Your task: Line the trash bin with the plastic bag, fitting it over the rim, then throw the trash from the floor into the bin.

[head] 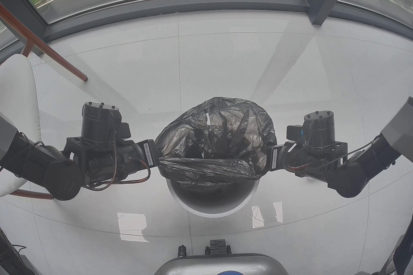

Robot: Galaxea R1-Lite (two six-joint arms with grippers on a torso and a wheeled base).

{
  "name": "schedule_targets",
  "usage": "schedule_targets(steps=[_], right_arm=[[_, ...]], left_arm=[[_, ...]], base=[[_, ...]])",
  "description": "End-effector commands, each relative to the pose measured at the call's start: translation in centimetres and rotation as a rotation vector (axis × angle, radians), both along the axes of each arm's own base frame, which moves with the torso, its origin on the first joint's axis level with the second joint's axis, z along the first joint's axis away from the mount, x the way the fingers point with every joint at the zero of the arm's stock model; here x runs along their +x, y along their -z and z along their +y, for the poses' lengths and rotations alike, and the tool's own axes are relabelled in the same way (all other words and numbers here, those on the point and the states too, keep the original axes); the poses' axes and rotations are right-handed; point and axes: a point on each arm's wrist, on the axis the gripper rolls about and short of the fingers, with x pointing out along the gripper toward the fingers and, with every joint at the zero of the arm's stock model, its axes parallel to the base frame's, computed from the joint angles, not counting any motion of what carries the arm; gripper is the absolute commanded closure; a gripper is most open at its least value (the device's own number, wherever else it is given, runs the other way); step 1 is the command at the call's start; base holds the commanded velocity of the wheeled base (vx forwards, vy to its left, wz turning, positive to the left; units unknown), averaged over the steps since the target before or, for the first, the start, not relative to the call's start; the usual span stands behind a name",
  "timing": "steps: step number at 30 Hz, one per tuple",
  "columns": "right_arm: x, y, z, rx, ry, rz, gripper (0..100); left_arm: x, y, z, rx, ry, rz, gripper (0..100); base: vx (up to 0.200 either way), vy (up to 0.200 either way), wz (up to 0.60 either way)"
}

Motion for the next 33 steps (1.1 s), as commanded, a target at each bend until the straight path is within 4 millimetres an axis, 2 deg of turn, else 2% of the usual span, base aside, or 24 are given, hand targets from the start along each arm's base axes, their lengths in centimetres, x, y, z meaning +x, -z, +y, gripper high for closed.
schedule_targets(steps=[1, 5, 12, 18, 19, 28, 33], right_arm=[[0.7, 1.0, -0.2, -0.009, 0.015, 0.018, 100], [0.7, 1.6, -0.4, -0.018, 0.02, 0.038, 100], [0.4, 2.3, -0.3, -0.028, 0.009, 0.062, 100], [-0.2, 2.9, -0.1, -0.031, -0.022, 0.089, 100], [-0.9, 3.1, 0.1, -0.039, -0.039, 0.102, 100], [-2.8, 4.1, 0.7, -0.063, -0.09, 0.149, 100], [-3.1, 3.6, 0.6, -0.058, -0.091, 0.141, 100]], left_arm=[[0.0, 0.3, 0.0, 0.004, -0.005, 0.014, 100], [0.2, 1.9, -0.1, 0.028, -0.006, 0.064, 100], [-0.5, 3.0, 0.2, 0.063, -0.003, 0.129, 100], [-1.0, 3.3, 0.3, 0.071, 0.004, 0.145, 100], [-1.2, 3.4, 0.2, 0.07, 0.008, 0.149, 100], [-2.4, 4.0, -0.3, 0.082, 0.044, 0.176, 100], [-2.9, 3.9, 0.0, 0.082, 0.042, 0.176, 100]], base=[[0.0, 0.0, 0.0], [0.0, 0.0, 0.0], [0.0, 0.0, 0.0], [0.0, 0.0, 0.0], [0.0, 0.0, 0.0], [0.0, 0.0, 0.0], [0.0, 0.0, 0.0]])
